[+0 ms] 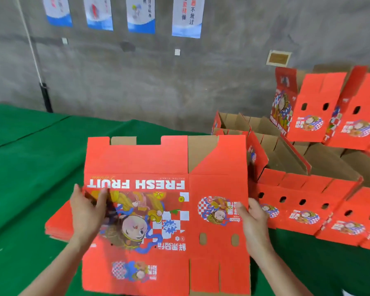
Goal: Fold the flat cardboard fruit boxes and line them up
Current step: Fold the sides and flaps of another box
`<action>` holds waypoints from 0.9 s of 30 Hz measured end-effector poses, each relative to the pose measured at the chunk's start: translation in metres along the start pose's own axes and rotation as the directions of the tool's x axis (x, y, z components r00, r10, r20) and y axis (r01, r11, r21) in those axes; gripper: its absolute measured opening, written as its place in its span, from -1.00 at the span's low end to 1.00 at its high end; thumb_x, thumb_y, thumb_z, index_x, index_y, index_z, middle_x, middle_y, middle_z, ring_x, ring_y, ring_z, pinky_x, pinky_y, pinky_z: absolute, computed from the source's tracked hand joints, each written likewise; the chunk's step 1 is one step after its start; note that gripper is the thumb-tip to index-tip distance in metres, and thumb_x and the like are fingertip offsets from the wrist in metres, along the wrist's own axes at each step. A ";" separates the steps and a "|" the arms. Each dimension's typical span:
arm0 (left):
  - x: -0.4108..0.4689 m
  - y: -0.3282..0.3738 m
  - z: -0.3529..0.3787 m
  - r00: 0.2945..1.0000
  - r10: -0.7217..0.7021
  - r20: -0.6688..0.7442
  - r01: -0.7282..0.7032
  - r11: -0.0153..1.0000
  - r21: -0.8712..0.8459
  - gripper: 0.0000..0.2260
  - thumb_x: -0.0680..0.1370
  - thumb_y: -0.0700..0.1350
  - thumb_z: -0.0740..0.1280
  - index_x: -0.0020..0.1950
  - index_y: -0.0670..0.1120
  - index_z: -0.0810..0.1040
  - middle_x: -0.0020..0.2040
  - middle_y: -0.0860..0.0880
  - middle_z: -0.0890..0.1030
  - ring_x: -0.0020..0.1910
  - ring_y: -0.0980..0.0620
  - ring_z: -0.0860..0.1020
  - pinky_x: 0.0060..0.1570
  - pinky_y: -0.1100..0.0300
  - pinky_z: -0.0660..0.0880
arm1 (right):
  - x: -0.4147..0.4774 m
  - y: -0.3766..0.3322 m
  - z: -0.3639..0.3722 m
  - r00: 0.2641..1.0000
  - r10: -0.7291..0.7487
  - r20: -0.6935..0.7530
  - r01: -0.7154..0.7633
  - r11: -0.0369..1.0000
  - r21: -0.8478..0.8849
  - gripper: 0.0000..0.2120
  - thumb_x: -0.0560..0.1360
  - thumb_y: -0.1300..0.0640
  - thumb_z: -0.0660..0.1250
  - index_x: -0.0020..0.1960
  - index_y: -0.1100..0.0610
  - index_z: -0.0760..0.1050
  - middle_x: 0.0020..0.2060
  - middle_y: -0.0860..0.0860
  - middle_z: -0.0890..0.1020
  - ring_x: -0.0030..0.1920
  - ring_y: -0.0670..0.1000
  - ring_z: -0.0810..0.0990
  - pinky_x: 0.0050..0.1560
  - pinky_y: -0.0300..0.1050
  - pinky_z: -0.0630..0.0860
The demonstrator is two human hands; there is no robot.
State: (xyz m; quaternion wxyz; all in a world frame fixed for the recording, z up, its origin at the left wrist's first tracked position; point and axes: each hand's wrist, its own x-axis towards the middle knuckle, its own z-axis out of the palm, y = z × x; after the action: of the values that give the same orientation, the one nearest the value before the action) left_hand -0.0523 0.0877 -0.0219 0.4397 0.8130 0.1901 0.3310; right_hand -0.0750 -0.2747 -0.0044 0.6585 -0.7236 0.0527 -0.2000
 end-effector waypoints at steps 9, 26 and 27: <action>-0.034 0.096 0.010 0.837 0.127 0.532 0.322 0.672 -0.667 -0.87 0.51 -0.32 0.28 -0.04 -0.12 0.56 -0.23 -0.06 0.69 -0.36 0.05 0.63 -0.33 0.21 0.60 | -0.016 -0.028 -0.141 0.995 -0.012 -0.099 -0.015 0.963 -0.269 -0.87 0.57 0.28 0.23 -0.09 0.16 0.54 -0.25 0.11 0.60 -0.19 0.13 0.53 -0.19 -0.03 0.40; -0.149 0.171 0.019 0.819 0.322 0.476 0.234 0.569 -0.788 -0.74 0.39 -0.21 0.33 0.01 0.03 0.64 -0.09 -0.04 0.70 -0.18 0.09 0.66 -0.20 0.28 0.59 | -0.025 -0.108 -0.178 0.966 -0.198 0.167 0.258 0.712 -0.653 -0.76 0.43 0.04 0.45 -0.10 0.14 0.44 -0.31 0.02 0.55 -0.31 0.01 0.54 -0.26 -0.07 0.45; -0.151 0.173 0.020 0.818 0.309 0.485 0.246 0.575 -0.781 -0.75 0.38 -0.20 0.34 0.01 0.01 0.64 -0.09 -0.05 0.70 -0.19 0.08 0.66 -0.21 0.26 0.60 | -0.024 -0.110 -0.182 0.969 -0.149 0.199 0.245 0.705 -0.666 -0.78 0.46 0.03 0.41 -0.08 0.15 0.44 -0.37 0.01 0.57 -0.38 -0.02 0.57 -0.30 -0.08 0.49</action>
State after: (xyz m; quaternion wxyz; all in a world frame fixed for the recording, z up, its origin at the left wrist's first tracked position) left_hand -0.1422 -0.1086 0.0594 0.7926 0.5792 -0.1416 0.1273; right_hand -0.1831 -0.4224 0.1067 0.3214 -0.9281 0.0019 -0.1878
